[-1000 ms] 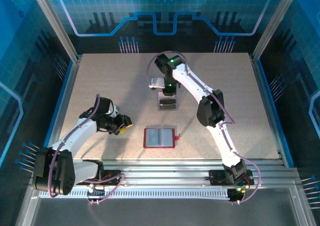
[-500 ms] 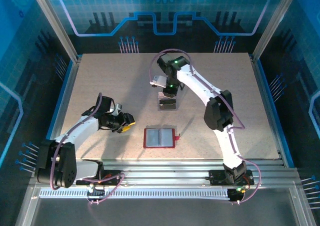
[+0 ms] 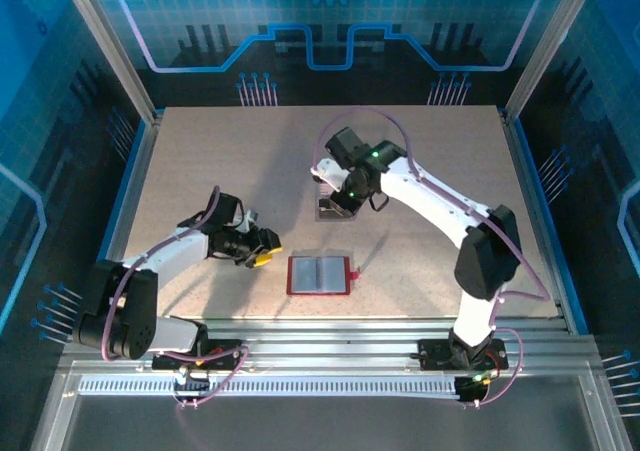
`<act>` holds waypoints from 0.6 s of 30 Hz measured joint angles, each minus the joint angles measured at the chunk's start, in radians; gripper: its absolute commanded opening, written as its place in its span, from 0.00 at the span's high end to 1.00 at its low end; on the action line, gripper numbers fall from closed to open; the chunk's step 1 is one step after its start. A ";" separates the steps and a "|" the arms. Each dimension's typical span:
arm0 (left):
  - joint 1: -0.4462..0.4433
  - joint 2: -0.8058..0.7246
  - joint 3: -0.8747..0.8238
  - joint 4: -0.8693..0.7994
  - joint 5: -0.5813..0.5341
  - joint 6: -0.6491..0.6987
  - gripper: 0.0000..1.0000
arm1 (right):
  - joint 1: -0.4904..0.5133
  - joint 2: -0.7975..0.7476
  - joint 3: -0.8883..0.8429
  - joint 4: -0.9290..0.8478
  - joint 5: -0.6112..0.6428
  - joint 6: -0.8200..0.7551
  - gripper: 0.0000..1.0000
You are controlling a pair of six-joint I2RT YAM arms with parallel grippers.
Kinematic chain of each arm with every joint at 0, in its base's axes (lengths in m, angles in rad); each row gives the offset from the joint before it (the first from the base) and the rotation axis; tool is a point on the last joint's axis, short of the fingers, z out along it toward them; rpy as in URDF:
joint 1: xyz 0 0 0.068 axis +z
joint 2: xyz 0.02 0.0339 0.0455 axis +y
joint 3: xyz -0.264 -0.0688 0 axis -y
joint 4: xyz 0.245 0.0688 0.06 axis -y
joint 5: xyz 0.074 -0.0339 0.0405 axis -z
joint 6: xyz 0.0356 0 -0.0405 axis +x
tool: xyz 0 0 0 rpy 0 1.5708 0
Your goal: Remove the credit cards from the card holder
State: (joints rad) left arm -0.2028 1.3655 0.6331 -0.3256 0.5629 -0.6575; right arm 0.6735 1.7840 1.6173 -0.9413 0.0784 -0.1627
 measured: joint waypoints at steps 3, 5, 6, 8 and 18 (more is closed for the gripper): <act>-0.039 0.012 0.000 0.020 0.000 -0.018 0.55 | 0.017 -0.093 -0.124 0.091 -0.006 0.122 0.81; -0.062 0.021 0.000 0.030 -0.001 -0.026 0.56 | 0.030 -0.154 -0.205 0.153 -0.012 0.198 0.79; -0.076 0.026 0.000 0.036 -0.002 -0.031 0.56 | 0.038 -0.190 -0.249 0.185 -0.016 0.245 0.79; -0.098 0.033 0.000 0.045 -0.005 -0.045 0.58 | 0.046 -0.243 -0.316 0.233 -0.030 0.324 0.80; -0.136 0.040 -0.028 0.077 -0.008 -0.074 0.70 | 0.068 -0.328 -0.536 0.420 -0.219 0.703 0.82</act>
State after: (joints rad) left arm -0.3389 1.4055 0.6048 -0.2485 0.5545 -0.7311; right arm 0.7418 1.4559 1.0817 -0.5209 -0.1402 0.5400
